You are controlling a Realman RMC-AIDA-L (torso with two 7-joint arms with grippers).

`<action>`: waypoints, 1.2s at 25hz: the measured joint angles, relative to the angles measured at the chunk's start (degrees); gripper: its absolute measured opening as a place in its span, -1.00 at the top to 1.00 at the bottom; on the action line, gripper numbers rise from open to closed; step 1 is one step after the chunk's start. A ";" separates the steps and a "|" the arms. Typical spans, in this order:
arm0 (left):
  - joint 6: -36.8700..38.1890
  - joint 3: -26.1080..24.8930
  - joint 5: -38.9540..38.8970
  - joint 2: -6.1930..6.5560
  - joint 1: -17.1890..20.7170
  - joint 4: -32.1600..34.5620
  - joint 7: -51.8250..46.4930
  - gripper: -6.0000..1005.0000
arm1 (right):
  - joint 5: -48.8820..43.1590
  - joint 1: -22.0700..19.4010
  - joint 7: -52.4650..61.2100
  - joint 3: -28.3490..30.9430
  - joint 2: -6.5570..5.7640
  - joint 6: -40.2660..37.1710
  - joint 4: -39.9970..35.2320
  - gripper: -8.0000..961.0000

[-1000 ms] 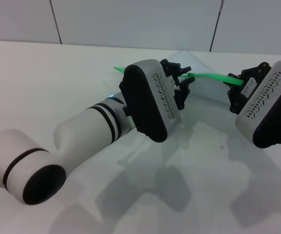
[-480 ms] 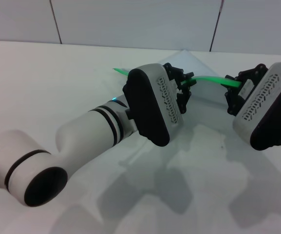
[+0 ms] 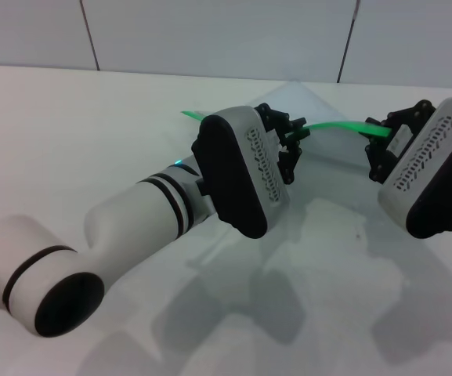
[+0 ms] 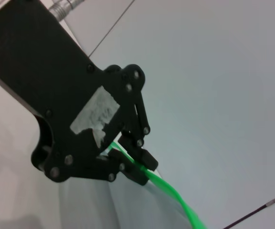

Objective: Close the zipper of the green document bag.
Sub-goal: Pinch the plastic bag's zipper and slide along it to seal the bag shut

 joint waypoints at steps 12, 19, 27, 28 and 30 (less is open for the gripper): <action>0.07 -0.27 -0.12 0.01 0.32 0.22 0.20 0.84 | -0.02 -0.17 0.00 0.54 0.00 0.00 -0.40 0.88; 0.07 -1.26 -0.23 0.01 0.32 1.94 0.14 0.84 | -0.04 -0.42 0.00 0.73 0.00 -0.01 -1.48 0.88; 0.08 -2.58 -1.74 0.03 0.20 5.45 0.14 0.83 | -0.02 -1.80 0.00 1.59 0.00 0.08 -3.58 0.88; 0.10 -2.81 -1.83 0.04 0.16 6.15 0.14 0.82 | -0.02 -1.94 0.00 1.73 0.00 0.08 -3.91 0.88; 0.19 -3.35 -1.84 0.01 0.03 7.47 0.12 0.80 | -0.02 -2.09 0.00 1.98 0.00 0.09 -4.34 0.88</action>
